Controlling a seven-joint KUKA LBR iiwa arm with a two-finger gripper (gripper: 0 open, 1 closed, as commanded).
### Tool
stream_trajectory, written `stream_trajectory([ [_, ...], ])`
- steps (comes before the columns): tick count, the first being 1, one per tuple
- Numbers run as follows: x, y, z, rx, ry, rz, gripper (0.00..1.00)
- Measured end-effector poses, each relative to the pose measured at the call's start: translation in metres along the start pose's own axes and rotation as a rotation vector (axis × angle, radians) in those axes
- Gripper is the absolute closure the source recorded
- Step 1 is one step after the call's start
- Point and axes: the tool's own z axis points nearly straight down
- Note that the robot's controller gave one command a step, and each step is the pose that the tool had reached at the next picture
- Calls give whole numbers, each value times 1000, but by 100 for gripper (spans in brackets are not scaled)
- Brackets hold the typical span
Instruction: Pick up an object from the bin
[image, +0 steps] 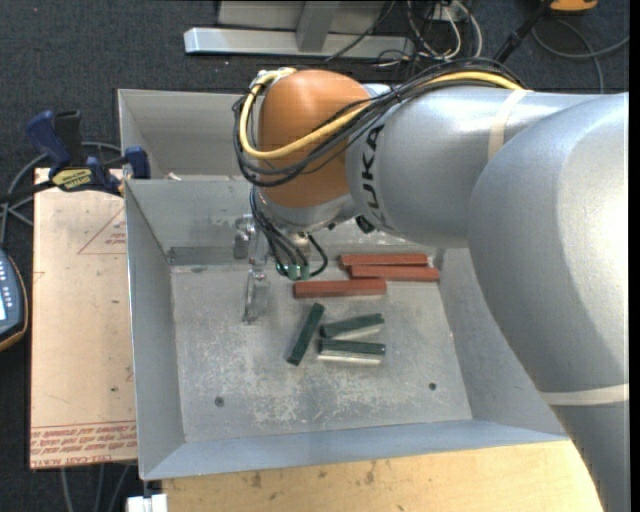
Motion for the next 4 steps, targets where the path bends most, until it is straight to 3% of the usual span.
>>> stream_trajectory([
  [1,43,-58,38,2,-2,-252,0],
  [2,48,-137,89,3,-3,-359,0],
  [3,47,-132,87,0,-8,-364,100],
  [4,65,-115,86,1,-8,-716,100],
])
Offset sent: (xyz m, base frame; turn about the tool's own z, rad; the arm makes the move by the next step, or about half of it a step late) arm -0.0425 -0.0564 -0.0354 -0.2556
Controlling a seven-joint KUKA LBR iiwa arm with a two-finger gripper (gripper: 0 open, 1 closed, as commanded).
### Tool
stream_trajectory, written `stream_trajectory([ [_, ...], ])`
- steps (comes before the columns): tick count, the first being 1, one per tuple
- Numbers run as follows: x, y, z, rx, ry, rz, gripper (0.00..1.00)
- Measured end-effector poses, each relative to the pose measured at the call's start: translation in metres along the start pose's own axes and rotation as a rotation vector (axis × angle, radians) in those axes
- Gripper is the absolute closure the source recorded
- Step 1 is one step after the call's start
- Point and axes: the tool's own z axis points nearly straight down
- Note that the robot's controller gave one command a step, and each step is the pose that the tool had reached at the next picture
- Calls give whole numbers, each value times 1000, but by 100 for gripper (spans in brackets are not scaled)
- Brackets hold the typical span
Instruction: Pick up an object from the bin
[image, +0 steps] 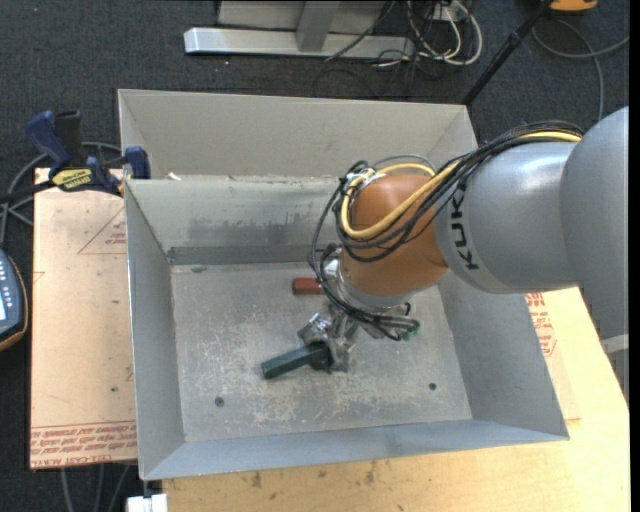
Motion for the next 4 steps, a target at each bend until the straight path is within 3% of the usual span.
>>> stream_trajectory([
  [1,-2,-25,-16,3,-2,25,100],
  [2,-2,-23,-15,0,-1,23,0],
  [3,-2,-23,-15,0,-1,23,100],
  [4,-39,-50,-145,8,-10,94,100],
])
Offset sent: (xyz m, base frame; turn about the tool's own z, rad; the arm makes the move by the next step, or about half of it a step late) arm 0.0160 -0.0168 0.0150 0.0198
